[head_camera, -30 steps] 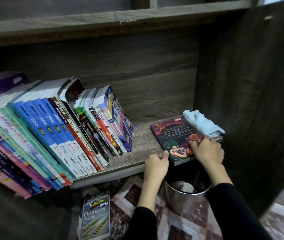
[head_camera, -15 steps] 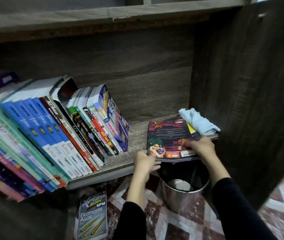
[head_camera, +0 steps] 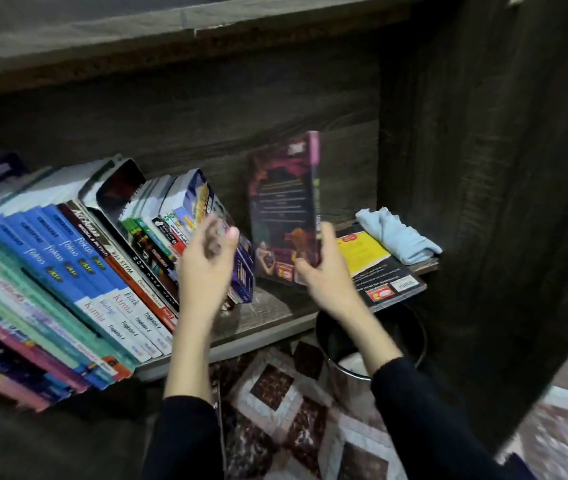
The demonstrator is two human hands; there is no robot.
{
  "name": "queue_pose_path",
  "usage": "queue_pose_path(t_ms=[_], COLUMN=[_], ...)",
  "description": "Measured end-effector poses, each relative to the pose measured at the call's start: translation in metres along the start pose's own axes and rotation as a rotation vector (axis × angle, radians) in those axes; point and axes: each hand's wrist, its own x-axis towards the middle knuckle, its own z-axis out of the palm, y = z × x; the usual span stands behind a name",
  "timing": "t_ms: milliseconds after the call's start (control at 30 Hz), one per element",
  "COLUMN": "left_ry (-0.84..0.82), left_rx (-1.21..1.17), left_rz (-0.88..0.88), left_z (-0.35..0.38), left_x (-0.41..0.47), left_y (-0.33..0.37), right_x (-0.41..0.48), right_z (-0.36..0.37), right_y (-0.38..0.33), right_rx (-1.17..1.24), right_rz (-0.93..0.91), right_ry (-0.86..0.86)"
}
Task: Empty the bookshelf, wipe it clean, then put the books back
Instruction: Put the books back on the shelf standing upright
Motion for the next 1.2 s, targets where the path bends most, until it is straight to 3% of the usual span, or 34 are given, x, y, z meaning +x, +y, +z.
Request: queue_pose_path(t_ms=[100, 200, 367, 467, 600, 667, 933, 1200], left_ry=[-0.052, -0.081, 0.015, -0.014, -0.033, -0.020, 0.158, 0.249], left_rx=[-0.045, 0.027, 0.303, 0.442, 0.624, 0.626, 0.702, 0.723], left_rz=[0.172, 0.302, 0.322, 0.317, 0.304, 0.292, 0.318, 0.341], left_z=[-0.013, -0.016, -0.026, -0.032, -0.035, -0.035, -0.021, -0.014], left_x=[0.007, 0.007, 0.010, 0.016, 0.020, 0.021, 0.029, 0.030], left_y=[0.013, 0.016, -0.003, -0.008, -0.018, -0.019, -0.030, -0.036], right_x=[-0.010, -0.021, -0.019, -0.006, 0.011, 0.019, 0.016, 0.018], right_z=[0.035, 0.063, 0.092, 0.094, 0.081, 0.073, 0.086, 0.098], right_y=[0.007, 0.016, 0.027, 0.037, 0.056, 0.064, 0.075, 0.081], right_rx=[-0.325, -0.415, -0.294, -0.221, -0.022, 0.064, -0.196, -0.228], right_rz=[-0.091, -0.101, -0.066, 0.040, 0.140, 0.206, 0.248, 0.254], right_ry=[0.019, -0.076, -0.156, -0.196, -0.450, -0.495, -0.133, -0.035])
